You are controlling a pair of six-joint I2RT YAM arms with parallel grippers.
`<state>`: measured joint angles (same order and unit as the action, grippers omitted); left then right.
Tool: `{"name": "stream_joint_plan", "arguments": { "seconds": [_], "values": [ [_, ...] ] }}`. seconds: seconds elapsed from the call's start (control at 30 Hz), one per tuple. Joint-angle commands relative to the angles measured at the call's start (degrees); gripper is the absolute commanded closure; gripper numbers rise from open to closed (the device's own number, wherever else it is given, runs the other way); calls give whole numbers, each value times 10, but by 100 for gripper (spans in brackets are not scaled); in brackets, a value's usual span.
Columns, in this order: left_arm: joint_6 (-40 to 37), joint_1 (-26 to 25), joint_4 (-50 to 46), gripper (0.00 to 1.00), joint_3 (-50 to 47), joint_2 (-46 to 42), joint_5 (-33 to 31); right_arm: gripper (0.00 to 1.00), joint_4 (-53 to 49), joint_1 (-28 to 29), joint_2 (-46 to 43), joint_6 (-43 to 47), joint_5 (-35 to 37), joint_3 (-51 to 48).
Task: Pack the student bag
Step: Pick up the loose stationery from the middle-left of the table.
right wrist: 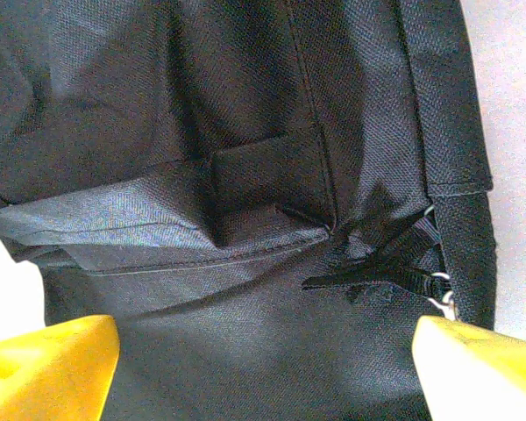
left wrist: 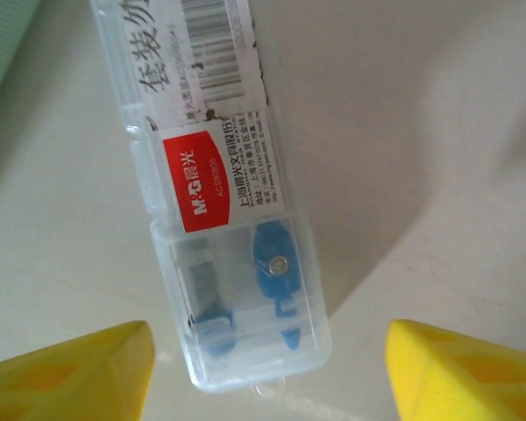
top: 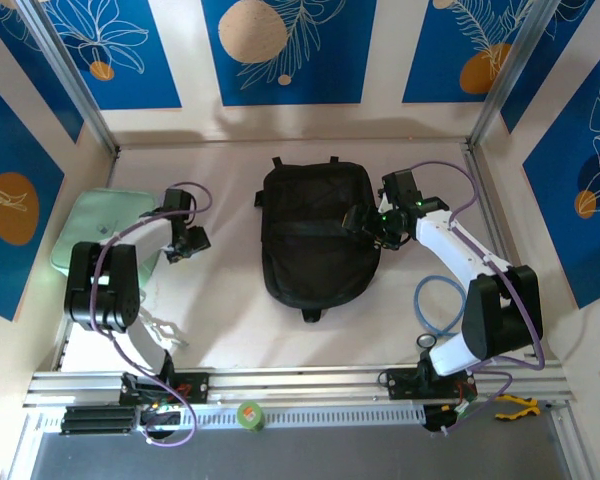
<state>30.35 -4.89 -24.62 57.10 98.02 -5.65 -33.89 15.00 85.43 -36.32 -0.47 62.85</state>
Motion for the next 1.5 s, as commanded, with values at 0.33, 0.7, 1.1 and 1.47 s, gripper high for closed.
{"name": "stream_joint_plan", "arguments": {
  "seconds": [0.33, 0.7, 1.1, 1.47],
  "values": [
    [16, 7, 26, 47, -3, 25, 8, 13, -16, 10, 6, -11, -11, 3],
    [5, 6, 36, 58, 0, 30, 33, 13, -21, 17, 9, -15, -5, 8],
    [-8, -101, 137, 60, -21, -126, 219, 14, 90, 5, -27, -53, -143, -34],
    [-17, -277, 243, 60, 1, -126, 316, 14, 146, 39, -42, -95, -221, -13]
  ]
}}
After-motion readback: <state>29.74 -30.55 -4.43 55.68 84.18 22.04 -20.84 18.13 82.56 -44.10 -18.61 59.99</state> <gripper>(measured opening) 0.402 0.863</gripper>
